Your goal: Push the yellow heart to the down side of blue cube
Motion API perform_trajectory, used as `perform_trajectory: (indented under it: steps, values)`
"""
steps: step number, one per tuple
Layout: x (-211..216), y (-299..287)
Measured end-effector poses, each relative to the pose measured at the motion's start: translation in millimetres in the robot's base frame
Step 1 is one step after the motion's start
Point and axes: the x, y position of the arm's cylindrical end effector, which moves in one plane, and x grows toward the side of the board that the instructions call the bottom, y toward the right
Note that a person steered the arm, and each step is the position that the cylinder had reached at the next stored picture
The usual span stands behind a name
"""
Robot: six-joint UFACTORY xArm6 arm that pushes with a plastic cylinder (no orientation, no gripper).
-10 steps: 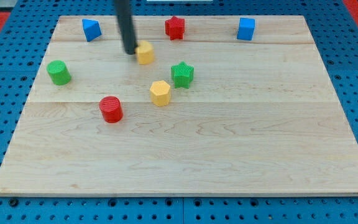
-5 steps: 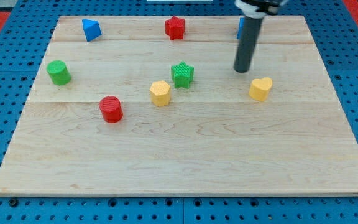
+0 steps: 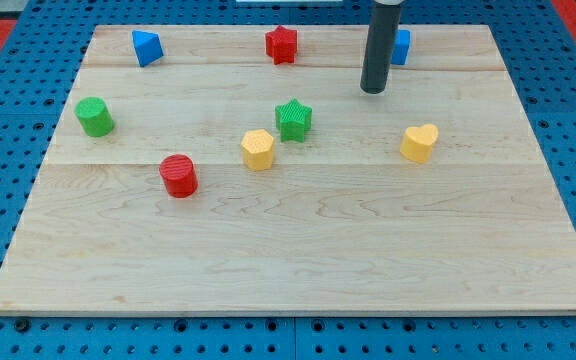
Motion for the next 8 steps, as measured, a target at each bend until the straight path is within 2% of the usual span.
perform_trajectory:
  steps: [8]
  values:
    - [-13.0,4.5]
